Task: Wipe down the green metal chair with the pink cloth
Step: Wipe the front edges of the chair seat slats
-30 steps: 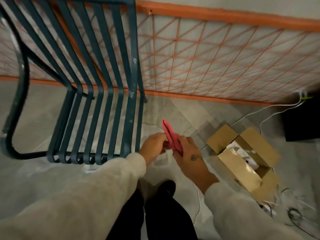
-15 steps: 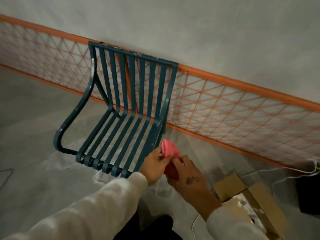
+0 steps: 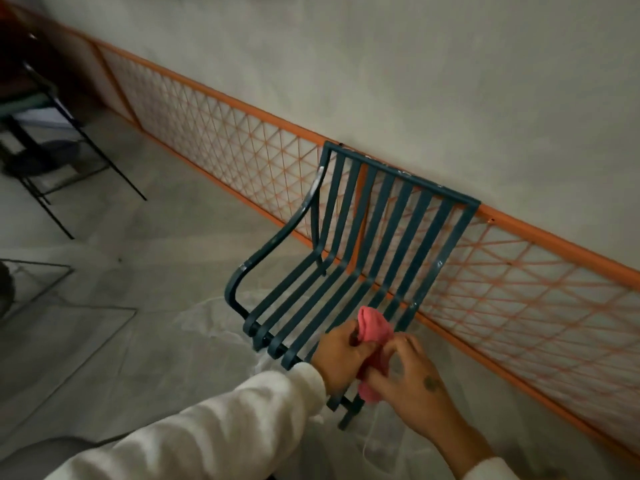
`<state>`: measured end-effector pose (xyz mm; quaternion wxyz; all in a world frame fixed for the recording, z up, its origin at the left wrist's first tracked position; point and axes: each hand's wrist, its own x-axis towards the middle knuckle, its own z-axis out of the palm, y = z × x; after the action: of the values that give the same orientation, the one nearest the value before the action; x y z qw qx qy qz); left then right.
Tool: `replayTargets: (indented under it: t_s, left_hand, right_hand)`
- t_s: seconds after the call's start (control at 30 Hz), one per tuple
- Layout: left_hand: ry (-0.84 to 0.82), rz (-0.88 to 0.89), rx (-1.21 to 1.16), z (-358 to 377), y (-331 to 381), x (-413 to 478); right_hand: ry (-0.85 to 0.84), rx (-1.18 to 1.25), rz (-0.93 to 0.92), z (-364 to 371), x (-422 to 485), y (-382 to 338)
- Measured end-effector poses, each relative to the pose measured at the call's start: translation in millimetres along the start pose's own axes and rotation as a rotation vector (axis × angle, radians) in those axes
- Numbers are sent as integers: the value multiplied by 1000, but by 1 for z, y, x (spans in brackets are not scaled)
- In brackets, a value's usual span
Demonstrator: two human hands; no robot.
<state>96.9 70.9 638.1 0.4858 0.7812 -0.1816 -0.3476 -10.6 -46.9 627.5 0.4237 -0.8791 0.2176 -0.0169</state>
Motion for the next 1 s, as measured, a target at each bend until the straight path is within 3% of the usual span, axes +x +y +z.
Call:
replayTargets:
  t_s: [0.23,0.53,0.67,0.87,1.0]
  left_hand:
    - [1,60,-22,-97,-29,9]
    - [-164,182,107,-237,-103,15]
    - [-188,203,15,-277,-116,12]
    - [-96,230,63,-305,-133,23]
    - [-36,235,63,-315,-132,29]
  right_hand:
    - [23,67,36,66,42,-77]
    - [123,214,177,186,96,-177]
    - [102,238,191,213,114,-203]
    - [112,217,173,232,134,-224]
    - [40,338,218,239,151,-225]
